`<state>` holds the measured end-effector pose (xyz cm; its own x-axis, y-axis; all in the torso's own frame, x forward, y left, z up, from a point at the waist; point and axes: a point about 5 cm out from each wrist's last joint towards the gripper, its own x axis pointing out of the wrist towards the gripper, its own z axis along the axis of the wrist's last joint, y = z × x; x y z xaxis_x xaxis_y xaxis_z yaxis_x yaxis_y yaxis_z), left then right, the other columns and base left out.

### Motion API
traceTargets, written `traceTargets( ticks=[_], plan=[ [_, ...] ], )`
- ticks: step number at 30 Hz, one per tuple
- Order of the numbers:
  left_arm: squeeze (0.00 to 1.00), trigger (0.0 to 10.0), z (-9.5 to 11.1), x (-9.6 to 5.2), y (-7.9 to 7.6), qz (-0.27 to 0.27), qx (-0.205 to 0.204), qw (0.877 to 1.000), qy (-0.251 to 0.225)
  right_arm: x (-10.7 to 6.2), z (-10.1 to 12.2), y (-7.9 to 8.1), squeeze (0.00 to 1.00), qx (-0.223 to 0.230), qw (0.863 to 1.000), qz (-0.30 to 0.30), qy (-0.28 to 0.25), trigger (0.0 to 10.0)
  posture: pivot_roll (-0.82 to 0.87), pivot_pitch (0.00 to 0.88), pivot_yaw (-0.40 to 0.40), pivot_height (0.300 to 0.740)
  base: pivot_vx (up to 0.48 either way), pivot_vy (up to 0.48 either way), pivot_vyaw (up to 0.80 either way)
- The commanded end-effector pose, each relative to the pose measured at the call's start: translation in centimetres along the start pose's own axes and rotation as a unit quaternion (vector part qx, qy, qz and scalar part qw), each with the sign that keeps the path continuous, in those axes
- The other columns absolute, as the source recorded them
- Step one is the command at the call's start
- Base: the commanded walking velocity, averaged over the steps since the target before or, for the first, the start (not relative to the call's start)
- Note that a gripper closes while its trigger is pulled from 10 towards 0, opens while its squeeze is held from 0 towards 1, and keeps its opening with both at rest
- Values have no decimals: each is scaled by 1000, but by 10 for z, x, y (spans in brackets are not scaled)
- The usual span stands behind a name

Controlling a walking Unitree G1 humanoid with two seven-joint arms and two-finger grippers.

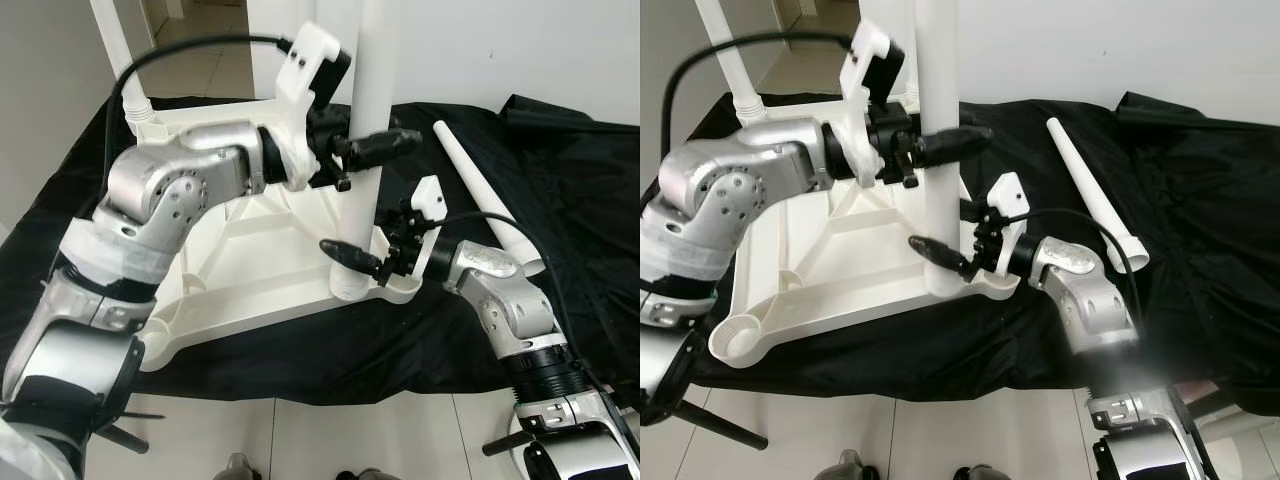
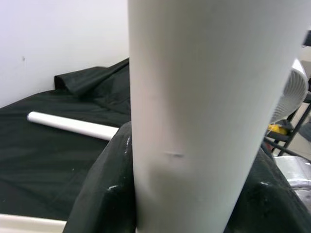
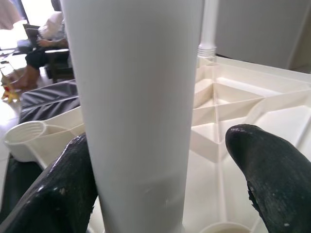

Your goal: Building children table

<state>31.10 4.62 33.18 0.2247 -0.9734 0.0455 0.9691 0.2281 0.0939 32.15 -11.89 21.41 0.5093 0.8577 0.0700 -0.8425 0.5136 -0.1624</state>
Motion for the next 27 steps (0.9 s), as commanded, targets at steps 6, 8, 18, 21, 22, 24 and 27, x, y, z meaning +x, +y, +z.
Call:
traceTargets(
  ticks=[6,8,18,21,22,24,27],
  plan=[
    [0,10000,25,10,18,16,-20,999,-38,9,8,-18,0,-12,995,-94,-27,10000,-37,63,-1,740,0,0,0],
    [0,10000,27,13,21,35,-24,998,-49,12,9,-21,0,-13,993,-117,-30,10000,-39,61,0,740,0,0,0],
    [0,10000,36,20,37,136,-27,986,-97,27,9,-22,0,-10,977,-206,-47,10000,-40,62,-6,740,0,0,0],
    [0,10000,38,24,45,174,-56,976,-116,32,11,-19,0,-25,970,-236,-48,10000,-45,67,-9,740,0,0,0],
    [0,10000,38,24,45,174,-56,976,-116,32,11,-19,0,-25,970,-236,-48,10000,-45,67,-9,740,0,0,0],
    [0,10000,39,26,47,190,-62,972,-123,34,12,-19,0,-39,965,-256,-42,10000,-47,68,-9,740,0,0,0],
    [0,10000,41,31,48,207,-44,969,-128,36,11,-19,0,-45,957,-284,-37,10000,-47,69,-9,740,0,0,0]
  ],
)
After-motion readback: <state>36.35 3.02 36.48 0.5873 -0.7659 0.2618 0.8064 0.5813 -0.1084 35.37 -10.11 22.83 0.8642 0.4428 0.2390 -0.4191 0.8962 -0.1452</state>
